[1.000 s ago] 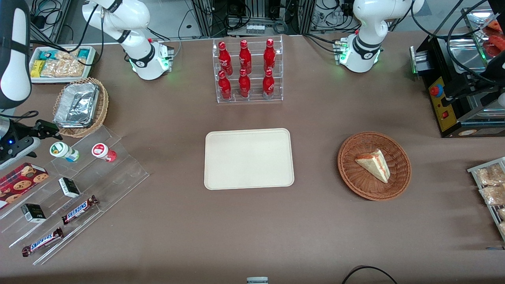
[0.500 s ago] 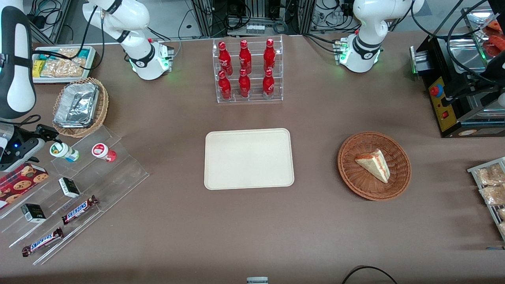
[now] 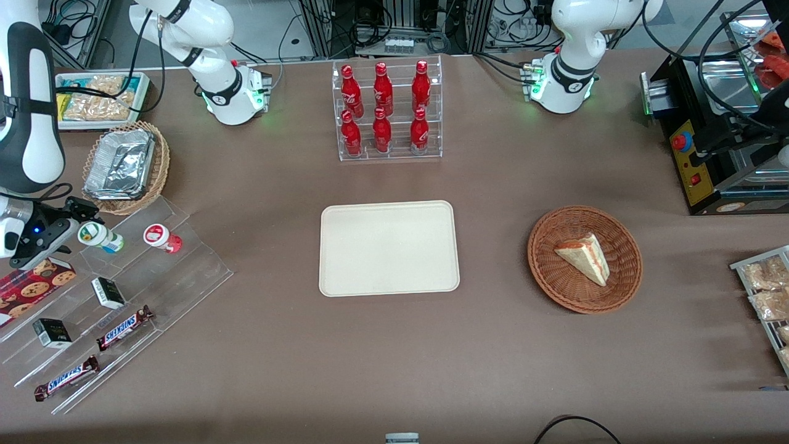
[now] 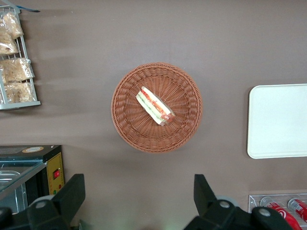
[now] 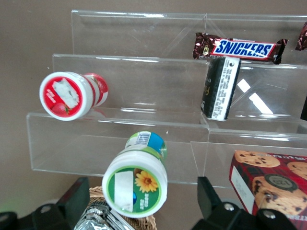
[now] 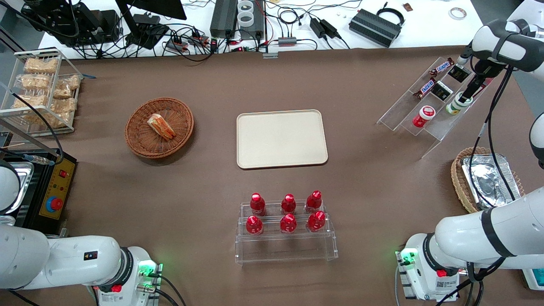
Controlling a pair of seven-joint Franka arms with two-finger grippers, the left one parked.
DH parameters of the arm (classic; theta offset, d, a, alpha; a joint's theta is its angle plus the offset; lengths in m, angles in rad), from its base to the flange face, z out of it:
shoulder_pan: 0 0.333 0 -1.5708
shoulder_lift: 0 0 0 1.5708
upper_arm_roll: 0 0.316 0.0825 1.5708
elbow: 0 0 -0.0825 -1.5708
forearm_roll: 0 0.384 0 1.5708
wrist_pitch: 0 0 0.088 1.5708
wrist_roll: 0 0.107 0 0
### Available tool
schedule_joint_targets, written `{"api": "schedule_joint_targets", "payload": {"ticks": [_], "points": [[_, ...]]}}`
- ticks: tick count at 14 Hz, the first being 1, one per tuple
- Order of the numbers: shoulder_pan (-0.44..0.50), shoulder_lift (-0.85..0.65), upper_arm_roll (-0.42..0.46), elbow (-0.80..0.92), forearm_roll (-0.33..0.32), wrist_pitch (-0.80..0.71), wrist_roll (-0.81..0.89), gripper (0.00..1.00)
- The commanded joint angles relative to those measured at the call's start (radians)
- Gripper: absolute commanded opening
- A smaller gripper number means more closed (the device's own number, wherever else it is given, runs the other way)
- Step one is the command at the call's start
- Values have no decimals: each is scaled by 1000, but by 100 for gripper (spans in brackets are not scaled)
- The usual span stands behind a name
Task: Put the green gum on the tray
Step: 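Close the right gripper on the green gum canister and lift it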
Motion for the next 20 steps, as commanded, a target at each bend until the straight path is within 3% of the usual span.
{"api": "schedule_joint_targets", "payload": {"ticks": [1,4,5,7,12,15,20], "points": [[-20,-18,6,-59,-12,55,-18,100],[-22,-21,6,-82,-12,75,-18,97],[-22,-21,6,-82,-12,75,-18,72],[-20,-21,6,-82,-12,70,-18,0],[-11,-37,8,-67,-10,41,-3,0],[-6,-41,24,2,-1,-52,24,0],[121,-46,46,88,-1,-187,268,0]]}}
